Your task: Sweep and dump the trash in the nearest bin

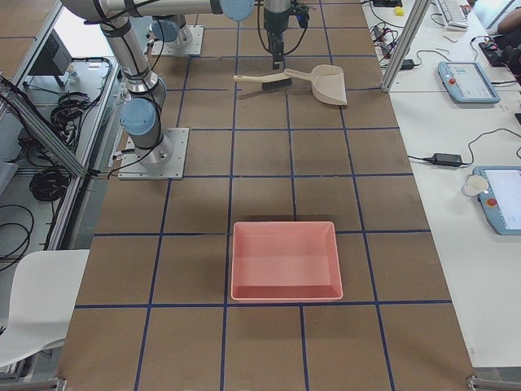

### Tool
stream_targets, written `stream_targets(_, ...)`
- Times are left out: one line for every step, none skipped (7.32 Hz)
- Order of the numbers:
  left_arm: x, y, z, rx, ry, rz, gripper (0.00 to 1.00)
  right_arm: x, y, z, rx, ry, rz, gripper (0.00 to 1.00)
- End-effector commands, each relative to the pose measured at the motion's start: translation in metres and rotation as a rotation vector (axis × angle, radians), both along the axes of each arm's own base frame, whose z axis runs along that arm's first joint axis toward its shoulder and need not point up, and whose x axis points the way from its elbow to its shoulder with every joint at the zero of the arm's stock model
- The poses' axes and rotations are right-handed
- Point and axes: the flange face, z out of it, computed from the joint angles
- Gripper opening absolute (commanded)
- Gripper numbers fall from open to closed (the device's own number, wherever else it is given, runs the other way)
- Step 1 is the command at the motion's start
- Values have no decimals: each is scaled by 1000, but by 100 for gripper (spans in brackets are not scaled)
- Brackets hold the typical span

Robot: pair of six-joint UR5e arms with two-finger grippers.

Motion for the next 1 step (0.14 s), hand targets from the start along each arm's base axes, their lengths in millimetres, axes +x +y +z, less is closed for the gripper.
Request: stream_targets(0,0,-1,3,0,0,100,0,1,0,2,1,0,100)
